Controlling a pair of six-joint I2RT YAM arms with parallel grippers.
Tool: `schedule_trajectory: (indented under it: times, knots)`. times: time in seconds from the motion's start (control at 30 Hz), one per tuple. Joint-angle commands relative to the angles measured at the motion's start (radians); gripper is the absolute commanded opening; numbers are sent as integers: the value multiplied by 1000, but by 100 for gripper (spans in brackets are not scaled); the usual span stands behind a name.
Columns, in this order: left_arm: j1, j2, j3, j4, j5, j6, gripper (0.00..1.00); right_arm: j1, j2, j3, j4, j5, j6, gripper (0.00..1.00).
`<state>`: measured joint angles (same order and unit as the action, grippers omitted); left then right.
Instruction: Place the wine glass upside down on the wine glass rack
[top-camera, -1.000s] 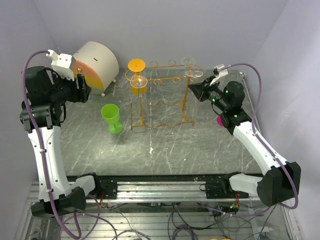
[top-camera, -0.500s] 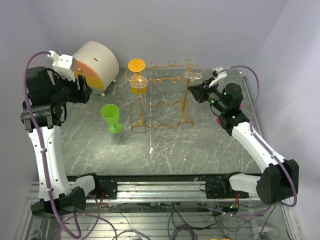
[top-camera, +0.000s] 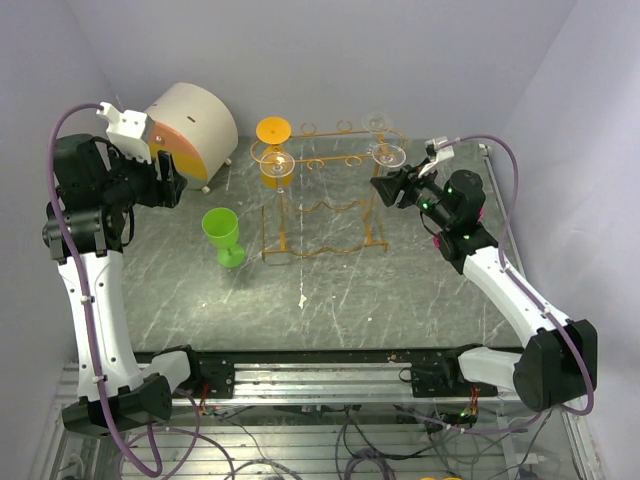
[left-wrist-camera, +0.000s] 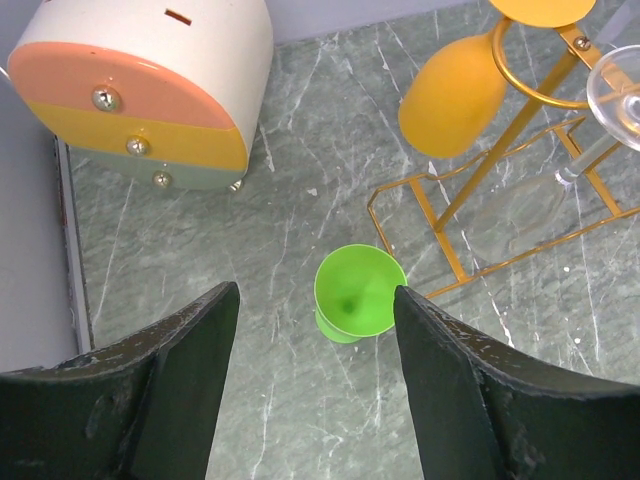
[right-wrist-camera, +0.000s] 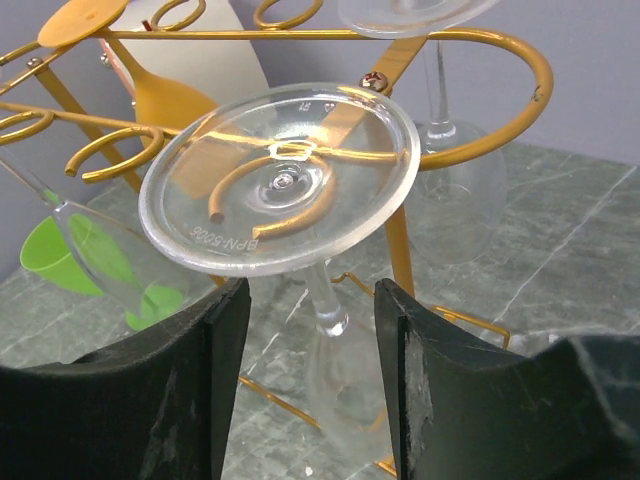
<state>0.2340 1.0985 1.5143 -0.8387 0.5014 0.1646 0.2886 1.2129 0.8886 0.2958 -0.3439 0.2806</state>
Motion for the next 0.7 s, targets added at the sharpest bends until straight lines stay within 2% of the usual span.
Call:
schedule_trajectory:
  times: [0.0, 0.07, 0.13, 0.17, 0.3, 0.43, 0.53, 0.67]
  knots:
    - [1, -3, -11, 22, 23, -3, 74, -6, -27, -19, 28, 15, -8, 55]
    - [1, -1, -19, 23, 22, 9, 75, -6, -38, -25, 28, 20, -8, 66]
    - [2, 15, -20, 7, 27, 27, 78, -6, -51, -30, 26, 24, -6, 97]
    - [2, 31, -8, -11, 25, 34, 79, -6, -57, -27, 18, 22, -7, 99]
    - [1, 132, 67, -110, 20, 62, 79, -6, -86, -13, -17, 2, -1, 100]
    - [-1, 244, 156, -254, 88, 132, 83, -6, -143, -6, -100, 3, -5, 100]
    - [-20, 320, 176, -336, 97, 160, 97, -6, -205, -30, -158, 12, 24, 100]
    - [-39, 327, 133, -303, 54, 156, 100, -6, -270, -75, -227, 30, 120, 100]
